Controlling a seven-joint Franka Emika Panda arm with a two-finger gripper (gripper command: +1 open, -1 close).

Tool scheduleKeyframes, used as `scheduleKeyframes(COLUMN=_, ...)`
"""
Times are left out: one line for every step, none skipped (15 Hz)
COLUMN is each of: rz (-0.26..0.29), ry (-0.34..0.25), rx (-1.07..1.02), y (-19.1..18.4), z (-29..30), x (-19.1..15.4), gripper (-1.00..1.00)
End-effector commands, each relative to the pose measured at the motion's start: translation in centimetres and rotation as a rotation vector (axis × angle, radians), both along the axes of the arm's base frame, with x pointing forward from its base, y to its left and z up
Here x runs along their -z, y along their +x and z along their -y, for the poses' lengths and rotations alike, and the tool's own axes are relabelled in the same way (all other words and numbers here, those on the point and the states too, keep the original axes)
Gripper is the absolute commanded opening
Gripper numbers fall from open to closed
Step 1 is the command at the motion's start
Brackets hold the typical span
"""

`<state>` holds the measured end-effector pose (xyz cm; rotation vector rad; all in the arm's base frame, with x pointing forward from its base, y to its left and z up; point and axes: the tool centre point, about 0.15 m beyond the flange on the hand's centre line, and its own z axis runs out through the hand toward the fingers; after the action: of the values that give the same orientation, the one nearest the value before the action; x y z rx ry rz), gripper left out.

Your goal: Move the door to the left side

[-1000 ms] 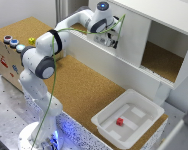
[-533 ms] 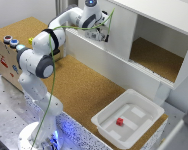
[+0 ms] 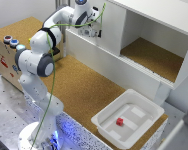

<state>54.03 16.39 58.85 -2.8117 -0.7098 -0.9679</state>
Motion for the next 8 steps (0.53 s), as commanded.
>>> scheduleKeyframes(rz=0.094, ry=-0.005, rx=0.035, y=-6.9, z=-2.7, x=2.2, gripper=1.00)
scheduleKeyframes(rz=0.121, ry=0.002, rx=0.064, y=-7.3, z=-1.5, x=1.6, gripper=1.00)
scheduleKeyframes(rz=0.127, ry=0.013, rx=0.084, y=-7.6, z=-0.6, x=1.2, gripper=1.00)
scheduleKeyframes(rz=0.114, ry=0.031, rx=0.119, y=-8.1, z=0.9, x=1.1, gripper=1.00)
scheduleKeyframes(rz=0.102, ry=0.045, rx=0.141, y=-8.4, z=2.0, x=1.1, gripper=1.00)
scheduleKeyframes(rz=0.091, ry=0.056, rx=0.157, y=-8.7, z=2.8, x=1.2, gripper=1.00)
scheduleKeyframes(rz=0.082, ry=0.069, rx=0.173, y=-9.1, z=3.6, x=1.2, gripper=1.00)
scheduleKeyframes(rz=0.068, ry=0.083, rx=0.195, y=-9.7, z=4.9, x=1.2, gripper=1.00)
